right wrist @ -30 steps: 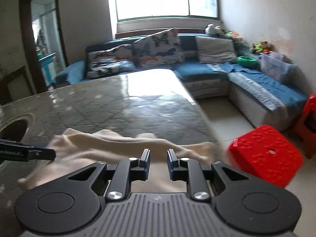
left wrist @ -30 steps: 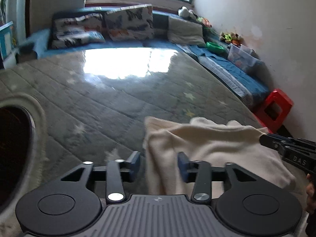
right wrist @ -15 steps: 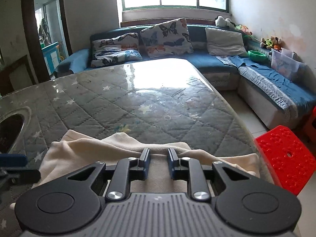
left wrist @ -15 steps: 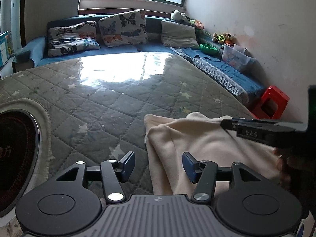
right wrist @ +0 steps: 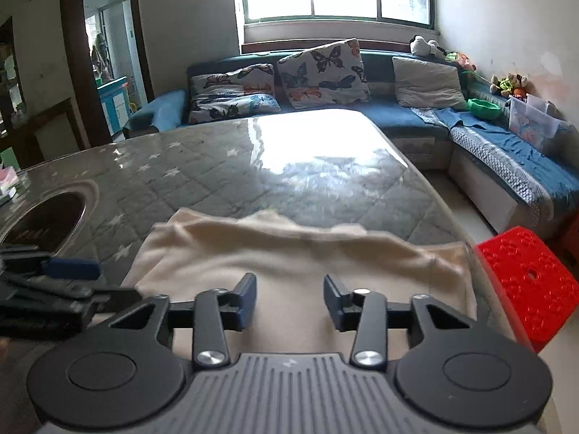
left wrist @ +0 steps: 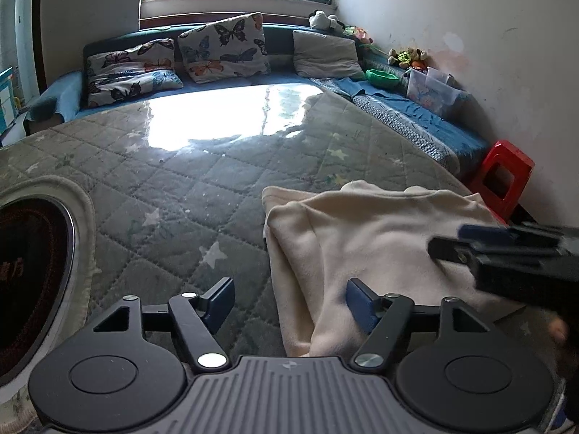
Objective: Fold clothes
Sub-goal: 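Lower the folded sweatshirt onto the table and open both grippers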
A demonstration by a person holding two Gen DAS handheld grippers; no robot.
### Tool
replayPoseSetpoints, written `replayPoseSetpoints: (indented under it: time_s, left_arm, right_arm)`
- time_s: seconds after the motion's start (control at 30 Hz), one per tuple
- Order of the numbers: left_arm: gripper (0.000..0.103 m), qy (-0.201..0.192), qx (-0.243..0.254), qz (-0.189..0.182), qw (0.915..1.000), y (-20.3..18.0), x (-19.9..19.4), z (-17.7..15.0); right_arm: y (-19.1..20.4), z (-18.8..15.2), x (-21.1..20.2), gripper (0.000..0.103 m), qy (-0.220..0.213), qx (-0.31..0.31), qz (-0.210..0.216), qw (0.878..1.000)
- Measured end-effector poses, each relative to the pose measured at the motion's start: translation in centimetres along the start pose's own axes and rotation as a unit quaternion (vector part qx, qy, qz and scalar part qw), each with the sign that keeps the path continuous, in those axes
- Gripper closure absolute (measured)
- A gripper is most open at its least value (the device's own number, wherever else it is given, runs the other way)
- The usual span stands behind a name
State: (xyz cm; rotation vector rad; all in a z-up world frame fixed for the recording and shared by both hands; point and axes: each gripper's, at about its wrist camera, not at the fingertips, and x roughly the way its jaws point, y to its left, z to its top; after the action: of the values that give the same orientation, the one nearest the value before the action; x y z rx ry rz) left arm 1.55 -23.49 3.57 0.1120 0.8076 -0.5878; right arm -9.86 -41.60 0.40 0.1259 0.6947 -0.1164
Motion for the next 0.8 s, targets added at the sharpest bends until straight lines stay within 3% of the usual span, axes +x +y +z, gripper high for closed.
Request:
replayPoseSetpoints:
  time_s: [0.13, 0.43, 0.8]
  left_arm:
    - [0.024, -0.002, 0.004, 0.006, 1.0, -0.1, -0.1, -0.3]
    - [0.008, -0.005, -0.008, 0.013, 0.9999, 0.4, -1.2, -1.2]
    - [0.007, -0.004, -0.014, 0.017, 0.9998, 0.8, -1.4, -2.1]
  right_arm:
    - [0.3, -1.6, -1.6, 0.051, -0.008, -0.002, -0.015, 1.0]
    - [0.2, -3.8, -3.7, 0.043, -0.021, 0.017, -0.035, 0.999]
    - [0.4, -4.6, -4.1, 0.042, -0.031, 0.018, -0.045, 0.998]
